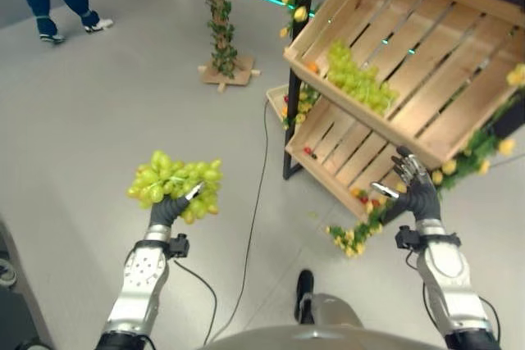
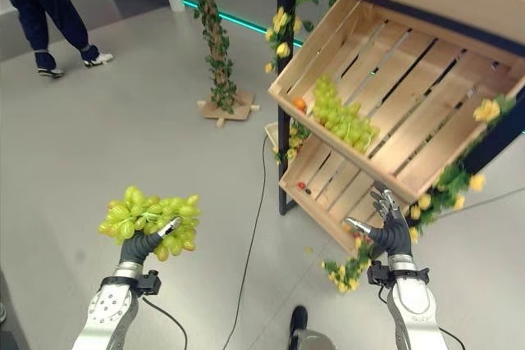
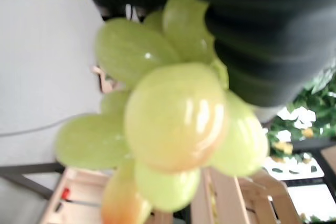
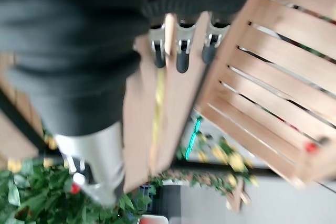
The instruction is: Pick up the fruits from the basket on one side to the basket on the other side
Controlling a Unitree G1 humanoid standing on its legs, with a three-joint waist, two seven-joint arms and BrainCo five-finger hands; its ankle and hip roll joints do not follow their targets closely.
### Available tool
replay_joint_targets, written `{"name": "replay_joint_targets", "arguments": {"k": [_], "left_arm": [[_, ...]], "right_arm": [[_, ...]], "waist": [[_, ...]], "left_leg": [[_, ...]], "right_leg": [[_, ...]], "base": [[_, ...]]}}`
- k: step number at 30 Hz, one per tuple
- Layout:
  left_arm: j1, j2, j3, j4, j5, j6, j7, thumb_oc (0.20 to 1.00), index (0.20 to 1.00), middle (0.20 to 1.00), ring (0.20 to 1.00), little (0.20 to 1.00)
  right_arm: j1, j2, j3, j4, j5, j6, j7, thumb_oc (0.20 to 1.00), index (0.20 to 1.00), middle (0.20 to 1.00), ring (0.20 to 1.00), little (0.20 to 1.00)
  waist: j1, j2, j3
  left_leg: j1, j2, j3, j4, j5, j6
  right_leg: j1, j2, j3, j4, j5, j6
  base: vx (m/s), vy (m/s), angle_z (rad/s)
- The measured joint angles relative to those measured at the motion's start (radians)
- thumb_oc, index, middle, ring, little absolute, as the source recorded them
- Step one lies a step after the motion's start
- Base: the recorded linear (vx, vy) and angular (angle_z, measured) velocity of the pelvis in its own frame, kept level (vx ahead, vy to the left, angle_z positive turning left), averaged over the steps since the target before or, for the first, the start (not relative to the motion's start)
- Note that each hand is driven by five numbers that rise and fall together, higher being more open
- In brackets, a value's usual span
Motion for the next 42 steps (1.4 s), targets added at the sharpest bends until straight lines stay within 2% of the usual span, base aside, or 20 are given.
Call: {"name": "replay_joint_targets", "arguments": {"k": [1, 2, 3, 4, 5, 6, 7, 9, 10, 12, 13, 14, 15, 16, 18, 22, 27, 34, 39, 42], "left_arm": [[-0.02, -0.002, -0.005, 0.0, -0.001, 0.001, -0.007, 0.2, 0.2, 0.2, 0.2, 0.2], [-0.035, -0.002, -0.008, -0.001, -0.001, 0.001, -0.01, 0.2, 0.2, 0.2, 0.2, 0.2], [-0.045, 0.002, -0.009, -0.003, -0.002, 0.0, -0.01, 0.2, 0.2, 0.2, 0.2, 0.2], [-0.054, 0.007, -0.012, -0.005, -0.002, 0.001, -0.011, 0.2, 0.2, 0.2, 0.2, 0.2], [-0.045, 0.012, -0.016, -0.008, -0.002, 0.001, -0.011, 0.2, 0.2, 0.2, 0.2, 0.2], [-0.064, 0.009, -0.03, -0.008, -0.002, 0.003, -0.011, 0.2, 0.2, 0.2, 0.2, 0.2], [-0.066, 0.006, -0.032, -0.014, -0.002, 0.003, -0.011, 0.2, 0.2, 0.2, 0.2, 0.2], [-0.046, 0.012, -0.032, -0.022, -0.002, 0.004, -0.009, 0.2, 0.2, 0.2, 0.2, 0.2], [-0.031, 0.016, -0.032, -0.02, -0.002, 0.004, -0.004, 0.2, 0.2, 0.2, 0.2, 0.2], [-0.028, 0.017, -0.031, -0.017, -0.002, 0.004, 0.002, 0.2, 0.2, 0.2, 0.2, 0.2], [-0.027, 0.017, -0.031, -0.014, -0.002, 0.004, 0.003, 0.2, 0.2, 0.2, 0.2, 0.2], [-0.024, 0.014, -0.032, -0.015, -0.002, 0.004, 0.003, 0.2, 0.2, 0.2, 0.2, 0.2], [-0.019, 0.013, -0.034, -0.015, -0.002, 0.004, 0.003, 0.2, 0.2, 0.2, 0.2, 0.2], [-0.005, 0.018, -0.03, -0.015, -0.002, 0.003, 0.004, 0.2, 0.2, 0.2, 0.2, 0.2], [-0.01, 0.063, -0.025, -0.019, -0.002, 0.004, 0.005, 0.2, 0.2, 0.2, 0.2, 0.2], [-0.012, 0.108, -0.013, -0.023, -0.002, 0.006, 0.012, 0.2, 0.2, 0.2, 0.2, 0.2], [-0.005, 0.117, 0.001, -0.033, -0.001, 0.006, 0.023, 0.2, 0.2, 0.2, 0.2, 0.2], [-0.003, 0.113, 0.0, -0.037, 0.001, 0.008, 0.025, 0.2, 0.2, 0.2, 0.2, 0.2], [0.021, 0.114, 0.001, -0.025, 0.01, 0.026, 0.044, 0.2, 0.2, 0.2, 0.2, 0.2], [0.026, 0.115, 0.007, 0.006, 0.011, 0.027, 0.06, 0.2, 0.2, 0.2, 0.2, 0.2]], "right_arm": [[0.023, -0.01, 0.029, 0.0, -0.005, -0.001, 0.016, 1.0, 1.0, 1.0, 1.0, 1.0], [0.041, -0.01, 0.041, -0.006, -0.013, -0.001, 0.03, 1.0, 1.0, 1.0, 1.0, 1.0], [0.05, -0.01, 0.069, -0.004, -0.013, -0.002, 0.034, 1.0, 1.0, 1.0, 1.0, 1.0], [0.064, -0.001, 0.088, -0.011, -0.015, -0.001, 0.041, 1.0, 1.0, 1.0, 1.0, 1.0], [0.078, -0.001, 0.128, -0.016, -0.017, -0.005, 0.043, 1.0, 1.0, 1.0, 1.0, 1.0], [0.088, 0.003, 0.127, -0.009, -0.019, 0.002, 0.035, 1.0, 1.0, 1.0, 1.0, 1.0], [0.087, 0.002, 0.122, -0.008, -0.02, 0.01, 0.03, 1.0, 1.0, 1.0, 1.0, 1.0], [0.093, 0.004, 0.139, -0.017, -0.021, 0.008, 0.035, 1.0, 1.0, 1.0, 1.0, 1.0], [0.089, 0.003, 0.151, -0.01, -0.021, 0.003, 0.033, 1.0, 1.0, 1.0, 1.0, 1.0], [0.086, -0.01, 0.151, -0.006, -0.02, 0.004, 0.03, 1.0, 1.0, 1.0, 1.0, 1.0], [0.086, -0.017, 0.149, -0.001, -0.02, 0.007, 0.027, 1.0, 1.0, 1.0, 1.0, 1.0], [0.088, -0.037, 0.135, 0.002, -0.02, 0.018, 0.019, 1.0, 1.0, 1.0, 1.0, 1.0], [0.089, -0.05, 0.122, 0.007, -0.02, 0.024, 0.016, 1.0, 1.0, 1.0, 1.0, 1.0], [0.087, -0.053, 0.117, 0.016, -0.019, 0.03, 0.014, 1.0, 1.0, 1.0, 1.0, 1.0], [0.101, -0.019, 0.072, 0.032, -0.004, 0.044, 0.006, 1.0, 1.0, 1.0, 1.0, 1.0], [0.107, 0.009, 0.041, 0.03, 0.01, 0.042, -0.009, 1.0, 1.0, 1.0, 1.0, 1.0], [0.083, 0.03, 0.031, 0.029, 0.009, 0.042, -0.004, 1.0, 1.0, 1.0, 1.0, 1.0], [0.076, 0.041, 0.017, 0.032, 0.009, 0.041, -0.003, 1.0, 1.0, 1.0, 1.0, 1.0], [0.057, 0.048, -0.006, 0.035, 0.009, 0.042, 0.0, 1.0, 1.0, 1.0, 1.0, 1.0], [0.034, 0.053, -0.023, 0.034, 0.009, 0.04, -0.003, 1.0, 1.0, 1.0, 1.0, 1.0]], "waist": [[-0.016, 0.009, -0.002], [-0.018, 0.009, -0.002], [-0.015, -0.011, 0.008], [-0.015, -0.034, 0.022], [-0.023, -0.064, 0.026], [-0.017, -0.067, 0.029], [-0.018, -0.077, 0.036], [0.001, -0.093, 0.049], [0.015, -0.091, 0.051], [0.028, -0.072, 0.061], [0.031, -0.066, 0.064], [0.033, -0.037, 0.067], [0.013, -0.028, 0.069], [0.035, -0.015, 0.059], [0.007, -0.077, 0.045], [-0.001, -0.107, 0.037], [0.01, -0.104, 0.037], [-0.02, -0.105, 0.036], [-0.023, -0.103, 0.041], [-0.016, -0.095, 0.051]], "left_leg": [[-0.079, 0.017, 0.006, 0.143, 0.049, -0.035], [-0.119, 0.026, 0.017, 0.243, 0.077, -0.047], [-0.162, 0.029, 0.041, 0.302, 0.082, -0.034], [-0.185, 0.04, 0.08, 0.333, 0.085, -0.028], [-0.234, 0.038, 0.089, 0.311, 0.068, -0.02], [-0.267, 0.087, 0.159, 0.264, 0.04, 0.046], [-0.288, 0.096, 0.159, 0.227, 0.041, 0.047], [-0.303, 0.086, 0.118, -0.002, 0.033, 0.049], [-0.294, 0.072, 0.048, -0.199, 0.048, 0.061], [-0.287, 0.098, -0.034, -0.382, 0.126, 0.058], [-0.28, 0.108, -0.065, -0.419, 0.156, 0.053], [-0.283, 0.128, -0.083, -0.422, 0.197, 0.077], [-0.278, 0.128, -0.102, -0.403, 0.211, 0.072], [-0.28, 0.112, -0.131, -0.398, 0.255, 0.048], [-0.261, 0.052, -0.11, -0.438, 0.276, 0.079], [-0.212, -0.022, -0.037, -0.521, 0.31, 0.145], [-0.168, -0.039, 0.056, -0.557, 0.297, 0.172], [-0.147, -0.034, 0.113, -0.582, 0.292, 0.17], [-0.14, -0.03, 0.185, -0.532, 0.258, 0.181], [-0.145, -0.027, 0.221, -0.476, 0.2, 0.196]], "right_leg": [[0.013, 0.03, 0.006, 0.002, -0.051, -0.014], [0.027, 0.04, 0.007, -0.003, -0.042, -0.009], [0.052, 0.045, 0.031, -0.016, -0.066, -0.025], [0.076, 0.043, 0.034, -0.022, -0.049, -0.022], [0.107, 0.043, 0.056, -0.045, -0.081, -0.029], [0.127, 0.042, 0.053, -0.072, -0.08, -0.033], [0.138, 0.041, 0.054, -0.078, -0.066, -0.03], [0.17, 0.038, 0.123, -0.101, -0.052, -0.013], [0.195, 0.039, 0.192, -0.13, -0.041, 0.001], [0.229, 0.041, 0.207, -0.157, -0.043, 0.032], [0.25, 0.042, 0.205, -0.171, -0.048, 0.037], [0.27, 0.049, 0.174, -0.171, -0.049, 0.073], [0.284, 0.046, 0.166, -0.176, -0.064, 0.081], [0.29, 0.048, 0.181, -0.167, -0.065, 0.105], [0.273, -0.025, 0.206, -0.157, -0.085, 0.147], [0.248, -0.114, 0.247, -0.152, -0.088, 0.204], [0.221, -0.151, 0.297, -0.123, -0.084, 0.24], [0.186, -0.147, 0.326, -0.102, -0.085, 0.242], [0.129, -0.146, 0.34, -0.038, -0.081, 0.246], [0.107, -0.158, 0.349, -0.013, -0.062, 0.253]], "base": [[0.19, -0.294, -0.4], [0.13, -0.188, -0.33], [0.17, -0.166, -0.38], [0.22, -0.185, -0.54], [0.3, -0.182, -0.46], [0.18, -0.005, -0.38], [0.23, 0.049, -0.42], [0.27, 0.082, -0.88], [0.26, 0.043, -1.21], [0.19, 0.017, -1.11], [0.2, 0.074, -0.95], [0.12, 0.06, -0.81], [0.24, 0.185, -0.84], [0.17, 0.174, -0.71], [0.2, 0.231, -0.27], [0.09, 0.211, -0.24], [0.03, 0.217, -0.52], [-0.01, 0.161, -0.3], [-0.08, 0.148, -0.51], [-0.19, 0.082, -0.78]]}}
